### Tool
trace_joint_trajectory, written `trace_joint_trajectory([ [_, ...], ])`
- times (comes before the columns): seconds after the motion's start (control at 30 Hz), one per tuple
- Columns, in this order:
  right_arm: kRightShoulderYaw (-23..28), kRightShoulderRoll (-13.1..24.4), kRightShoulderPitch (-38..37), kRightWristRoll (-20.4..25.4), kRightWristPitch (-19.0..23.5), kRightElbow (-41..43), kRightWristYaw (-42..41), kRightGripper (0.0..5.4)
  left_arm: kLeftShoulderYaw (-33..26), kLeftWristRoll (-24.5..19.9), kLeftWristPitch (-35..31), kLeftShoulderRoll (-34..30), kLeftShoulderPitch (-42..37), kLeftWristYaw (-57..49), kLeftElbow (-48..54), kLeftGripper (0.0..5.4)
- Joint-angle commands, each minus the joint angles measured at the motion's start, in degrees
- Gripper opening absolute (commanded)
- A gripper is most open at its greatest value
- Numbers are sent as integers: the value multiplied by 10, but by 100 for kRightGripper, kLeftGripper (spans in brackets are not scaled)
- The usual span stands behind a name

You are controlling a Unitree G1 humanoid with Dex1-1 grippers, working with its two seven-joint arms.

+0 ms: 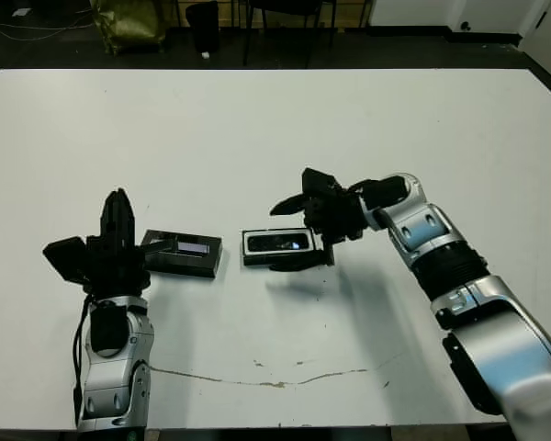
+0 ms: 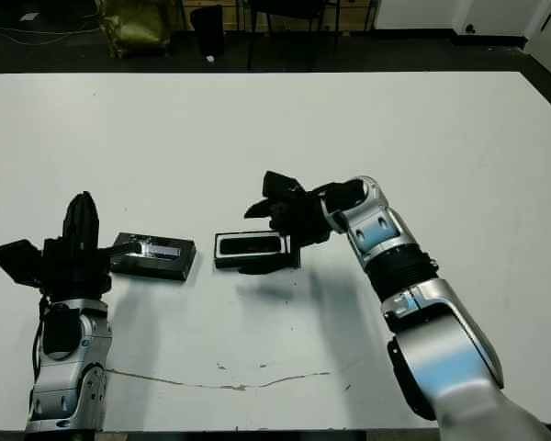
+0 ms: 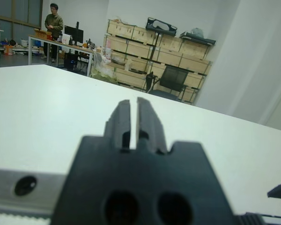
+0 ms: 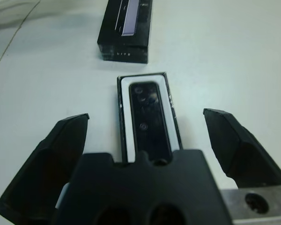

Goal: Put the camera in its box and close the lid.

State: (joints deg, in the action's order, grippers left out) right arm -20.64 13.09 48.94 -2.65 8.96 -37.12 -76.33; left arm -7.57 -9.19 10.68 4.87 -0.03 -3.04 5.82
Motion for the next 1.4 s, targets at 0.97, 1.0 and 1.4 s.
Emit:
trace_joint_trajectory([
  [0.97, 248, 24, -384, 228, 157, 447, 336, 337, -27, 0, -67, -110, 15, 78, 43, 0],
  [1.0, 251, 15, -406, 227, 153, 460, 360, 314, -29, 1, -77, -121, 17, 84, 51, 0],
  [1.4, 283, -29, -555, 296, 123, 601, 470, 37, -59, -53, -171, -280, -3, 232, 100, 0],
])
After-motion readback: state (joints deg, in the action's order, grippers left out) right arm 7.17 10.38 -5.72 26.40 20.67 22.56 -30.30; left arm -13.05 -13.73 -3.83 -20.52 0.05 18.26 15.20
